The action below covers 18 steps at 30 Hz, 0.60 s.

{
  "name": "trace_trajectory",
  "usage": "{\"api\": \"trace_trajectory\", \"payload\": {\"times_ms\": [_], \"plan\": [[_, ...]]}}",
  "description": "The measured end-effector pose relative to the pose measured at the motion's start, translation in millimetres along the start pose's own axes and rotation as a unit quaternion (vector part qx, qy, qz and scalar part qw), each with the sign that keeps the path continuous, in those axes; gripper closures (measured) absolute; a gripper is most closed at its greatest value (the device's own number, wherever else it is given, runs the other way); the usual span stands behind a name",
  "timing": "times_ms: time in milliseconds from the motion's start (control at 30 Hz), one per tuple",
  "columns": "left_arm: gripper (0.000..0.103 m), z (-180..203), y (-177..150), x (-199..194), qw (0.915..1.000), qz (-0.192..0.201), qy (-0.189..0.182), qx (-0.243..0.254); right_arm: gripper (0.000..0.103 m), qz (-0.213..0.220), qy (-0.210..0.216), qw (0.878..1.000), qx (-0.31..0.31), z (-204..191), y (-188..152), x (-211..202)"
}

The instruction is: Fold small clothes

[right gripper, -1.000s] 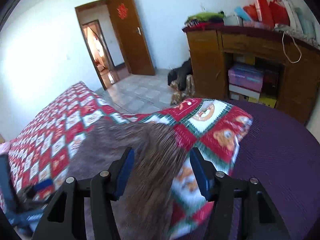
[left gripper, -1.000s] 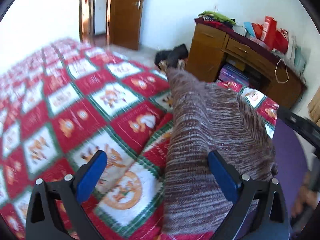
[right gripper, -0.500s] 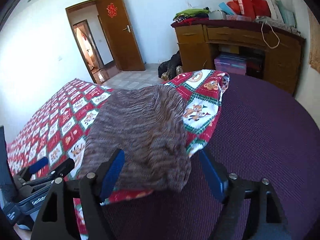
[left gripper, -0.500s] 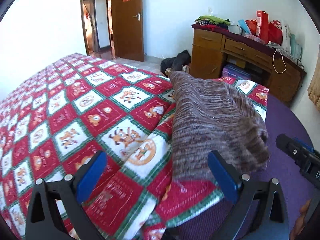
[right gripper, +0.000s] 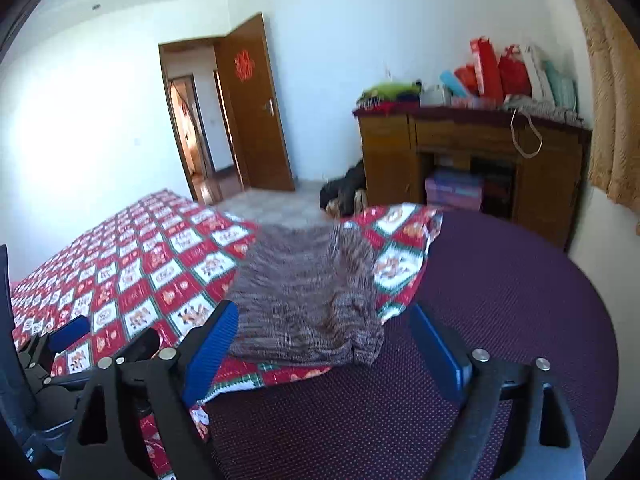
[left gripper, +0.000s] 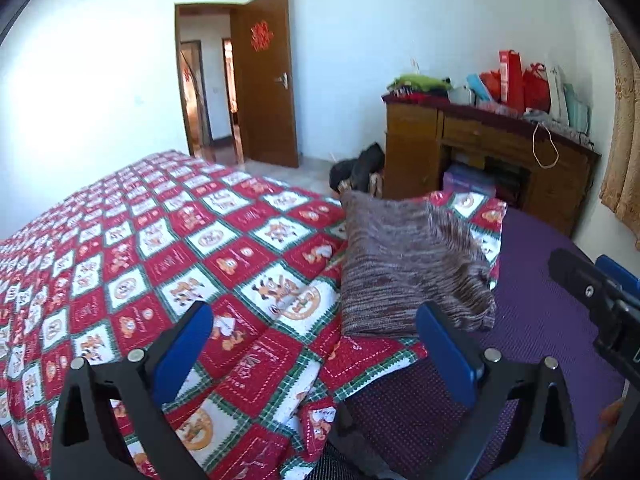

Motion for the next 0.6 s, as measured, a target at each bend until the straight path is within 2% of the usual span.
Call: {"api": "trace_trajectory", "payload": {"times_ms": [133, 267, 433, 600], "plan": [[0.0, -5.2, 10.3, -13.5, 0.9996, 0.022, 0.018, -0.007, 0.012, 0.032, 0.005, 0.999, -0.001, -0.8, 13.7, -17.7], [0.0, -6.9, 21.6, -24.6, 0.9987, 0.042, 0.012, -0.025, 0.012, 0.061, 0.002, 0.998, 0.001, 3.7, 29.1, -32.2], [0.0, -5.5, 37.1, -44.3, 0.9965, 0.078, 0.029, -0.005, 0.01, 0.099, -0.006, 0.995, 0.005, 10.0, 49.5, -48.3], [0.0, -2.4, 46.4, -59.0, 0.9948, 0.099, 0.022, -0.01, 0.007, 0.122, -0.005, 0.993, 0.005, 8.1, 62.6, -63.2]]}}
Point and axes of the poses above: each gripper's, at about its wrist camera, not at the fingertips, and x roughly the way its jaws point, z to its right, y to its top, the point moved 10 cm from there along x, roughly the way its jaws point, and after that the axes turned 14 degrees about z, right-handed, at the moved point
